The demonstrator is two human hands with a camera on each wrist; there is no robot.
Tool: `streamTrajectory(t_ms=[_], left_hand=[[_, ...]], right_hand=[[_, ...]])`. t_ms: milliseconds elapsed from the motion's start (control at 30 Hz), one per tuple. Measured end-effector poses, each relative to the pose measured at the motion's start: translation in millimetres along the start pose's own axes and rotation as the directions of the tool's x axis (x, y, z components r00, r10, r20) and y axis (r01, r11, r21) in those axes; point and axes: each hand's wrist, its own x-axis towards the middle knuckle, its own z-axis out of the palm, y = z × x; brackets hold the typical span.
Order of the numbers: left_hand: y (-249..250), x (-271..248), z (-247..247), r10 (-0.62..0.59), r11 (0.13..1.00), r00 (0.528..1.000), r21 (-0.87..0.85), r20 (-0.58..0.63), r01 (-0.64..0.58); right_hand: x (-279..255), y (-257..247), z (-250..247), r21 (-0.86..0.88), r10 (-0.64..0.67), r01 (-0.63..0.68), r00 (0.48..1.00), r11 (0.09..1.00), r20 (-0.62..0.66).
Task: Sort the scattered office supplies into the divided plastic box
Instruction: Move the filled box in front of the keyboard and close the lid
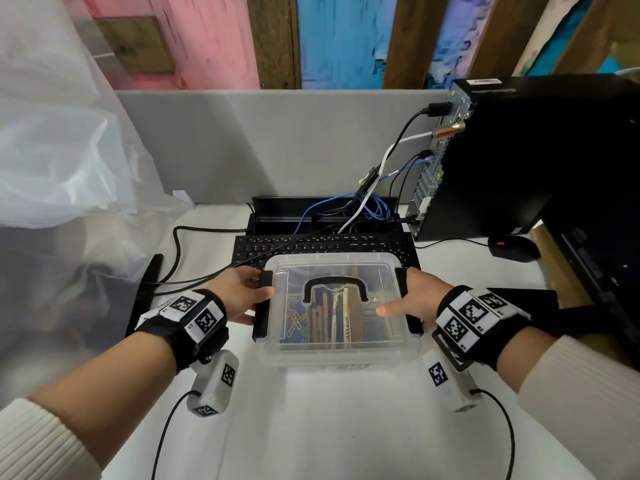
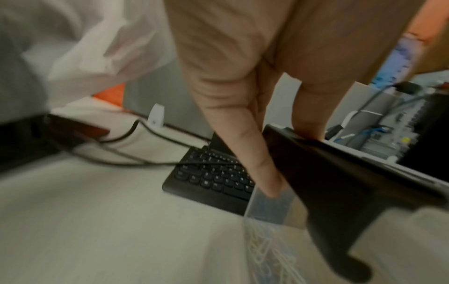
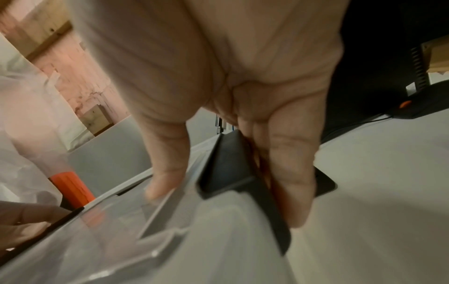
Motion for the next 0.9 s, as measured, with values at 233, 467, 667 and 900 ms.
streamTrajectory(t_ms=[233,467,667,900], left_hand=[[-3.6,-13.6,-0.5,0.054,0.987,0.995,0.145,0.08,-0.065],[-2.3,-14.3,1.3,0.088,0.99,0.994,0.103,0.064,-0.094],[-1.1,-14.5,4.9,0.086,0.989,0.995,0.117,0.043,-0.09],[0.0,-18.4,8.2,0.076,0.989,0.996,0.125,0.042,-0.08]], right_hand=[[-0.6,15.2,7.4,0.134,-0.055,0.07,0.993,0.989,-0.108],[-13.2,16.5,1.6,0.519,0.004,0.021,0.999,0.854,-0.047],[-8.1,15.4,2.1,0.495,0.015,0.011,0.999,0.869,-0.048],[-12.1,15.6,0.3,0.457,0.025,-0.006,0.999,0.889,-0.036]])
